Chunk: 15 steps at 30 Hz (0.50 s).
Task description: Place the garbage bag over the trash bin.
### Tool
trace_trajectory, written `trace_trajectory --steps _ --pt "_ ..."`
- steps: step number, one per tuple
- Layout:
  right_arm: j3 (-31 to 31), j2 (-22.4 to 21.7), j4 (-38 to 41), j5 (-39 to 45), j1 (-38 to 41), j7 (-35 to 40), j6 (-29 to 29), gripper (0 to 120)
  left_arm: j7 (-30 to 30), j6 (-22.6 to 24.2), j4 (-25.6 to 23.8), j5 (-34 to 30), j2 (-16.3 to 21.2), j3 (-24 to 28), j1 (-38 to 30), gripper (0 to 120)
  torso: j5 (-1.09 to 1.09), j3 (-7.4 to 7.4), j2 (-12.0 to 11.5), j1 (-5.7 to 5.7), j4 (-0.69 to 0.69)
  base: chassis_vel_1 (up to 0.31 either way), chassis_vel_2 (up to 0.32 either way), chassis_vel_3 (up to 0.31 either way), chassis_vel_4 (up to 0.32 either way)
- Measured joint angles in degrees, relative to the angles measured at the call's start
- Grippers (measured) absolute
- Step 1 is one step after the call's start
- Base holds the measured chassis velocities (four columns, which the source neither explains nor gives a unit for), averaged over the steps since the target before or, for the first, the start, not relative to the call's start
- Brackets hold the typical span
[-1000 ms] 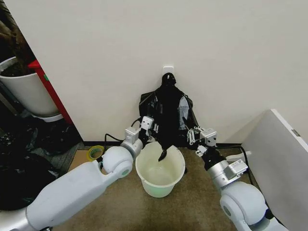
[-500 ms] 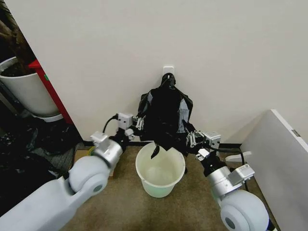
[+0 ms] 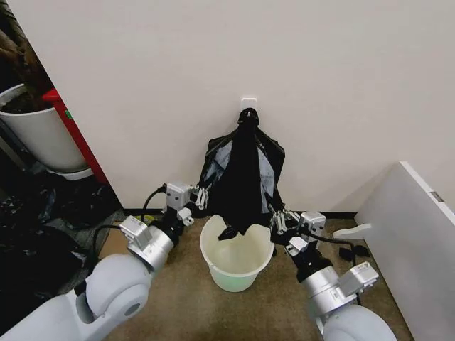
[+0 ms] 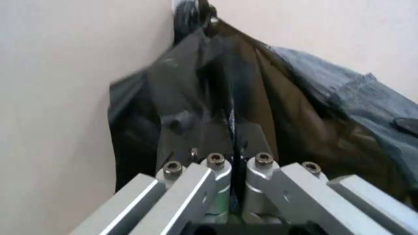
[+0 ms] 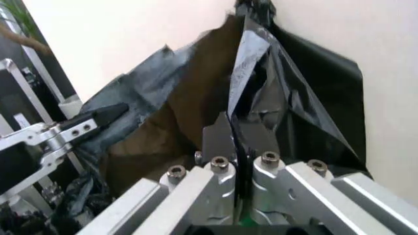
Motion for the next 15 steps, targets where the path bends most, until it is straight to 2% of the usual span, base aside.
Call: trace_trajectory --steps 4,15 --pt "-0.5 -0.16 -0.34 -0.69 -2.75 -0.08 0.97 0 -0.07 0.0 -1.14 1.02 -0.18 0.03 2.87 0 0.0 0.0 0.0 0.0 0.0 0.0 0.0 0.0 0.0" --pt "-1.8 -0.05 -1.55 -2.38 -5.54 -0.01 2.38 0 -0.53 0.0 -0.76 1.35 -1.4 0.52 4.01 0 0.0 0.0 0.0 0.0 0.0 0.0 0.0 0.0 0.0"
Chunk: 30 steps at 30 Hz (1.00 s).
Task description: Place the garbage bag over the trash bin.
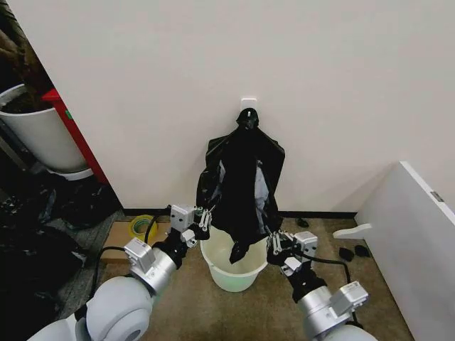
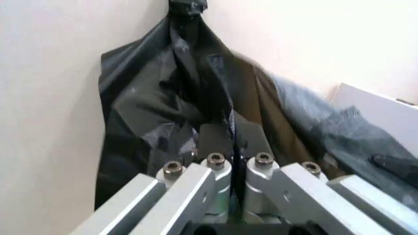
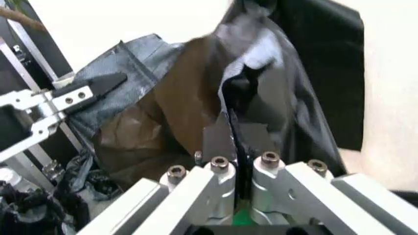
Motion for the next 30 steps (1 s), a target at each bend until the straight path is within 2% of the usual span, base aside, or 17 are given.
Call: trace_trajectory --steps 5,10,13,16,19,21,24,30 --pt "-0.76 -0.01 -0.24 -0.07 -2.92 0.1 0.89 0 0.09 0.22 0.67 0.31 -0.28 0.81 0.26 0 0.0 0.0 0.0 0.0 -0.01 0.0 0.0 0.0 0.0" --pt "-1.98 0.99 -4.52 -1.59 -2.51 0.3 3.34 0 0.57 -1.11 4.53 2.07 -1.25 1.51 0.9 0 0.01 0.0 0.0 0.0 -0.01 0.0 0.0 0.0 0.0" --pt "-1.87 2.43 -8.8 -1.57 1.4 0.85 3.88 0 0.64 -2.88 9.67 3.99 -3.89 3.09 0.98 0 0.0 0.01 0.0 0.0 0.0 0.0 0.0 0.0 0.0" --pt "-1.53 3.18 -11.23 -1.48 3.77 1.47 3.97 0 0.63 -3.46 11.98 4.63 -5.35 3.65 0.61 0 0.01 0.01 0.0 0.0 0.01 0.0 0.0 0.0 0.0" --pt "-1.21 4.37 -14.66 -1.18 6.35 3.24 3.83 0 0.19 -3.73 15.24 4.84 -8.45 4.1 -0.4 0 0.0 0.01 0.0 0.01 0.01 0.0 0.0 0.0 0.0" --pt "-1.22 4.51 -15.15 -1.08 6.47 3.68 3.66 0 0.03 -3.72 15.79 4.74 -9.05 4.14 -0.57 0 0.01 0.01 0.0 0.01 0.0 0.0 0.0 0.0 0.0" --pt "-1.5 4.59 -16.65 -0.52 5.24 5.77 2.74 0 -0.68 -2.85 17.68 3.41 -11.83 4.53 0.08 0 0.01 0.01 0.0 0.01 -0.01 0.0 0.0 0.0 0.0" --pt "-1.81 4.02 -16.26 -0.64 3.65 6.78 1.79 0 -1.43 -1.43 18.35 3.36 -12.47 4.96 1.51 0 0.0 0.01 0.0 0.01 0.0 0.0 0.0 0.0 0.0"
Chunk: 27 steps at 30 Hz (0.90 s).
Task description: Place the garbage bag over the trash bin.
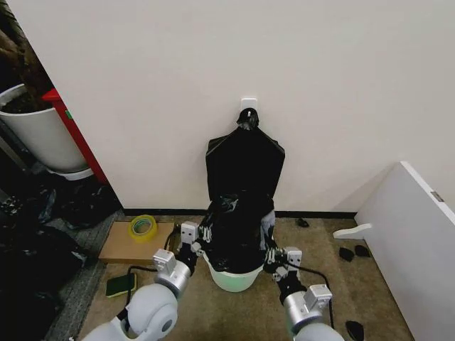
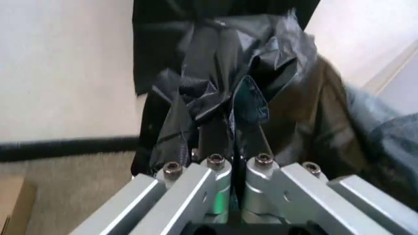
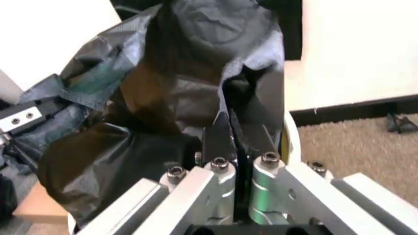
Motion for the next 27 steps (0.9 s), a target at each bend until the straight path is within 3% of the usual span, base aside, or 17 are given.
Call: trace_trajectory --steps 6,12,19,27 --pt "0.1 0.2 0.56 -1.17 -0.92 5.4 -3.44 0 -3.69 3.81 -3.85 -1.0 1.62 -2.09 2.41 0 0.0 0.0 0.0 0.0 -0.01 0.0 0.0 0.0 0.0" --pt "1.29 -0.02 1.97 -0.88 -1.31 13.1 -10.79 0 -7.48 6.95 -9.51 -0.99 4.46 -6.11 10.88 0 0.0 -0.01 0.0 0.0 0.01 0.0 0.0 0.0 0.0" --pt "0.16 0.36 1.81 0.7 -0.15 15.37 -17.07 0 -10.12 8.11 -9.16 -1.11 4.56 -6.44 14.65 0 0.0 -0.01 0.0 -0.01 0.0 0.0 0.0 0.0 0.0" --pt "-0.95 -0.17 -0.8 1.25 1.51 15.71 -24.35 0 -13.48 14.7 -8.12 -5.66 5.14 -6.59 13.62 0 0.0 -0.01 0.0 -0.01 0.0 0.0 0.0 0.0 0.0"
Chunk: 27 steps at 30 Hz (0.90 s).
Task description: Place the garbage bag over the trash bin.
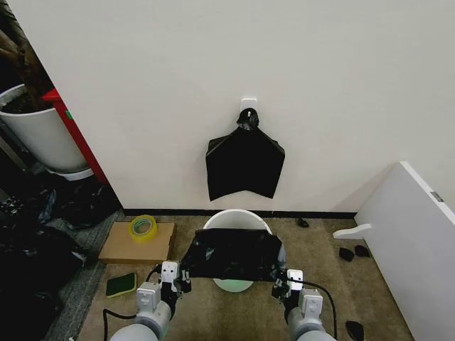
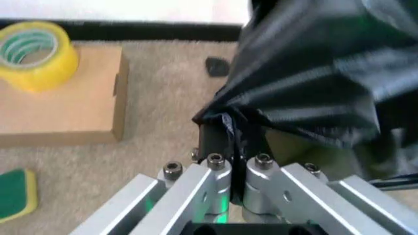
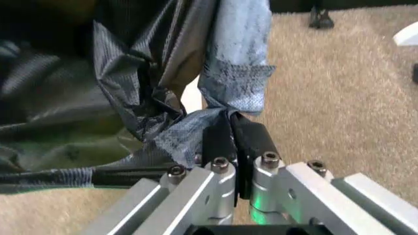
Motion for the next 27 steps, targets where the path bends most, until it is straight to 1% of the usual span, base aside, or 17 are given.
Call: trace_trajectory --steps 2,5,6,7,10,11,14,15,19,21,22,24,25,27 --pt "-0.05 -0.15 -0.29 0.12 0.38 0.0 -0.55 0 -0.14 0.48 0.2 -0.43 0.19 0.03 -0.43 0 0.0 0.0 0.0 0.0 0.0 0.0 0.0 0.0 0.0" --pt "-0.23 -0.35 -2.02 0.69 2.66 0.0 -1.69 0 -0.18 1.08 2.12 -0.41 0.59 0.67 -2.93 0 0.0 0.0 0.0 0.0 0.0 0.0 0.0 0.0 0.0" --pt "-0.31 -0.29 -3.27 0.79 4.06 0.0 -1.81 0 -0.08 1.08 3.43 0.27 0.52 1.02 -4.21 0 0.0 0.0 0.0 0.0 0.0 0.0 0.0 0.0 0.0" --pt "-0.31 -0.29 -3.27 0.79 4.06 0.0 -1.81 0 -0.08 1.08 3.43 0.27 0.52 1.02 -4.21 0 0.0 0.0 0.0 0.0 0.0 0.0 0.0 0.0 0.0" --pt "-0.72 -0.09 -6.17 0.83 6.72 -0.01 -1.9 0 0.01 1.53 6.81 1.49 0.0 1.91 -7.02 0 0.0 0.01 0.0 0.01 -0.01 0.0 0.0 0.0 0.0" --pt "-0.72 -0.09 -6.17 0.83 6.72 -0.01 -1.9 0 0.01 1.53 6.81 1.49 0.0 1.91 -7.02 0 0.0 0.01 0.0 0.01 -0.01 0.0 0.0 0.0 0.0" --pt "-1.2 -0.04 -8.4 0.84 8.53 -0.04 -1.74 0 0.28 1.17 9.31 2.81 -0.78 2.37 -8.39 0 0.0 0.01 -0.01 0.01 0.0 0.0 0.0 0.0 0.0" --pt "-1.2 -0.04 -8.4 0.84 8.53 -0.04 -1.74 0 0.28 1.17 9.31 2.81 -0.78 2.37 -8.39 0 0.0 0.01 -0.01 0.01 0.0 0.0 0.0 0.0 0.0" --pt "-1.19 -0.14 -9.16 0.89 9.01 -0.34 -0.01 0 0.49 -1.43 9.76 3.0 -1.95 1.82 -8.47 0 0.0 0.01 -0.01 0.01 0.0 0.0 0.0 0.0 0.0" --pt "-1.12 -0.29 -8.81 0.88 8.63 -0.54 0.36 0 0.49 -1.64 9.34 2.99 -1.96 1.63 -8.22 1 0.0 0.01 -0.01 0.01 0.0 0.0 0.0 0.0 0.0" --pt "-1.01 -0.5 -8.26 0.66 8.02 -0.83 0.65 0 0.56 -1.69 8.61 3.02 -1.78 1.36 -7.74 6 0.0 0.01 -0.01 0.01 0.0 0.0 0.0 0.0 0.0" --pt "-0.76 -0.99 -6.9 -0.27 6.52 -1.31 1.33 8 0.94 -1.61 7.21 3.51 -1.12 0.91 -6.69 15 0.0 0.01 -0.01 0.01 0.0 0.0 0.0 0.0 0.0" --pt "-0.76 -0.99 -6.9 -0.27 6.52 -1.31 1.33 8 0.94 -1.61 7.21 3.51 -1.12 0.91 -6.69 15 0.0 0.01 -0.01 0.01 0.0 0.0 0.0 0.0 0.0" --pt "-0.62 -1.26 -5.26 -1.58 4.34 -1.73 2.26 18 0.97 -1.38 5.65 4.7 -0.54 0.31 -5.46 24 0.01 0.01 -0.01 0.01 0.0 0.0 0.0 0.0 0.0"
